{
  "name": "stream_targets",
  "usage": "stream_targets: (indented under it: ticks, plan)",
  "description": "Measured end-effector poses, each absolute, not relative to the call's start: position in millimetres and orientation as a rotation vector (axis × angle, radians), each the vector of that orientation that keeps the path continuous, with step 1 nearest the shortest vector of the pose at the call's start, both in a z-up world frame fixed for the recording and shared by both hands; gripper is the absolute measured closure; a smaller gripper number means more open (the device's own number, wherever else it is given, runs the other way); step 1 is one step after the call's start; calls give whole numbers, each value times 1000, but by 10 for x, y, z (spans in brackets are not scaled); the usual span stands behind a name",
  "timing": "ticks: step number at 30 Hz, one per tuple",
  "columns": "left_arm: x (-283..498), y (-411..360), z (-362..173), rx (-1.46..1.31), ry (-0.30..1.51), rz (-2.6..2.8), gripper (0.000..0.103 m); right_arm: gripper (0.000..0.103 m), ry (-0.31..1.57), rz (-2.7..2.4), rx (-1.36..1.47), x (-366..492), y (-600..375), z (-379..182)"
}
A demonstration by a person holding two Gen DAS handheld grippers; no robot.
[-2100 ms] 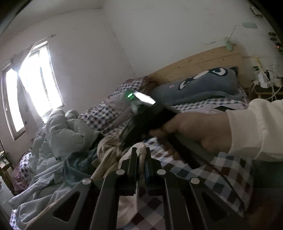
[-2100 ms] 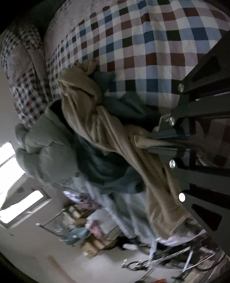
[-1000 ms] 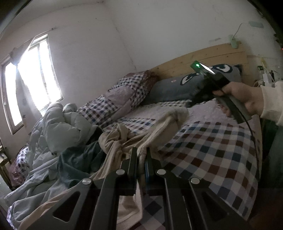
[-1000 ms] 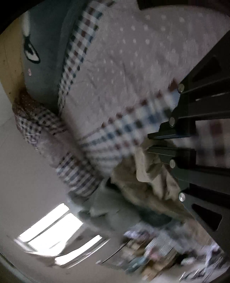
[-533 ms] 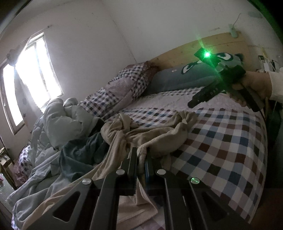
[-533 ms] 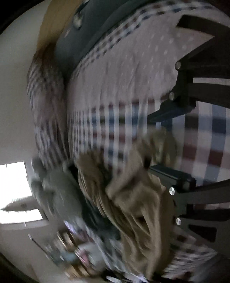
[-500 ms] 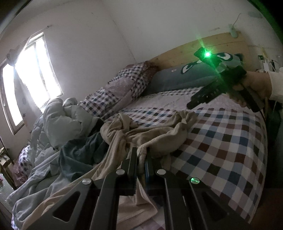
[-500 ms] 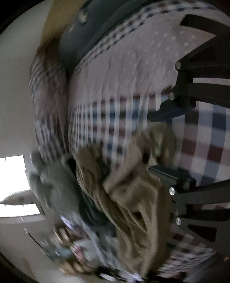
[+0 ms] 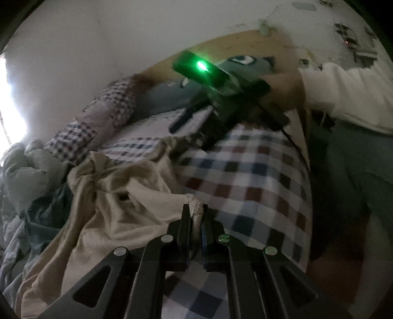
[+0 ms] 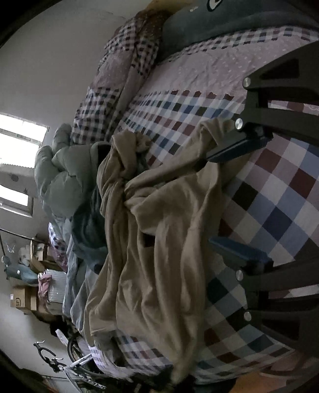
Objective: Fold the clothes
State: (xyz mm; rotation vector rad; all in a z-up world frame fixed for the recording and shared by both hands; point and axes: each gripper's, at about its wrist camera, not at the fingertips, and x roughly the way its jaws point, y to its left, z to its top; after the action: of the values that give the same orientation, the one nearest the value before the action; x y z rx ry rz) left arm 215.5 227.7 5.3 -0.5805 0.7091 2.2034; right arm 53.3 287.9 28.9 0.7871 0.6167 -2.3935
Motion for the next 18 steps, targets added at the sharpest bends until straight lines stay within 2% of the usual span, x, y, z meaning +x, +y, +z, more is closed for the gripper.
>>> stream_targets:
  ticks: [5,10,13,18]
  plan:
    - [2153,2223,-29,-634,715,2186,97,36,554,-2470,757,479,3038,396]
    - [2086,2087,-15,-655,694,2226,97,36,579,-2423,716,554,2993,449]
    - [2014,1950,78,-653,621,2275,97,37,666,-2408,678,675,2880,420]
    - [1894,1724,253,-641,515,2350,97,37,920,-2349,648,876,2637,226]
